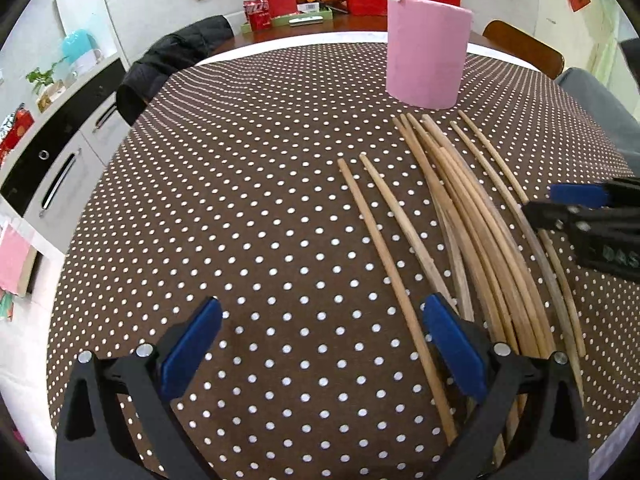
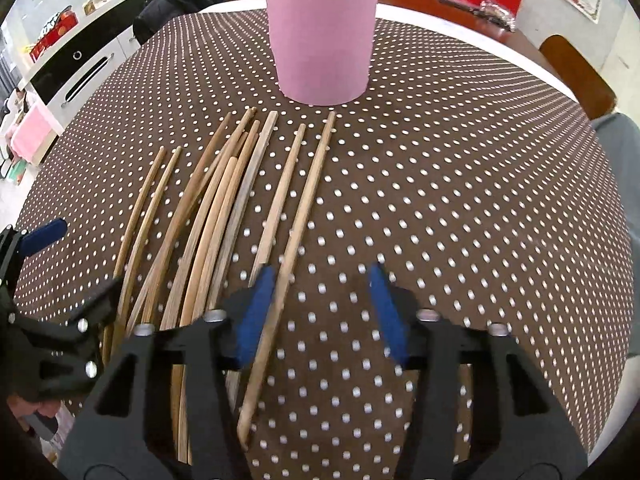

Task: Organize utensils
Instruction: 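Lower the right tool onto one wooden chopstick and close it while the left tool grasps another, then lift the held chopsticks upright with both tools and carry them over the pink cup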

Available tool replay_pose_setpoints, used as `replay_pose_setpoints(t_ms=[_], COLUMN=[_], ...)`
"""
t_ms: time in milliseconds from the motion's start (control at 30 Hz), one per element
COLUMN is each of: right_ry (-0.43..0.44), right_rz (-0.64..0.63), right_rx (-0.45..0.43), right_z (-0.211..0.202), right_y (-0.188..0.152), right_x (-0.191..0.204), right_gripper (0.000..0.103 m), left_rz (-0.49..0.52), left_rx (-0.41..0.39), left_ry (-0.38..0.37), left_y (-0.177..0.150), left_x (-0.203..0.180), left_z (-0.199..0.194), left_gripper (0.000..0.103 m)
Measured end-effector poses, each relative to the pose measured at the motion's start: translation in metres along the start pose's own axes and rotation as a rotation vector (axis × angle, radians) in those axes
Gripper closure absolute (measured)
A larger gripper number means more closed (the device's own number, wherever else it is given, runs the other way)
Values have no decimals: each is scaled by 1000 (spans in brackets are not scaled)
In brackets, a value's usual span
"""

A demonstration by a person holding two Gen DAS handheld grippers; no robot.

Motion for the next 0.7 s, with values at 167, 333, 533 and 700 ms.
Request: replay_pose_setpoints(t_ms=[167, 333, 533, 700], right_ry=[15, 72, 43, 60], right_rz=[-11, 41, 7, 27], right_rx=[9, 38, 26, 18], right_z=[7, 16, 25, 26], right_y=[12, 29, 39, 33], right_x=[0, -5, -6, -7], right_gripper=[80, 80, 80, 80], left_rz=[0, 36, 42, 33], left_rx=[10, 26, 26, 22], left_ry=[-79, -102, -100, -101], left_y=[9, 22, 39, 36], left_x=[-9, -19, -24, -17], left_z=[1, 6, 13, 14], left_gripper=[26, 35, 35, 35])
Point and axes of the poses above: each gripper's, at about its wrist camera, not at the fingertips, and z roughly the way its jaws point, x to its left, y to its top, the point moved 10 cm from there along z, roughly the way its jaws point, and after that the axes turned 5 degrees about -x, right-handed, at the moved point
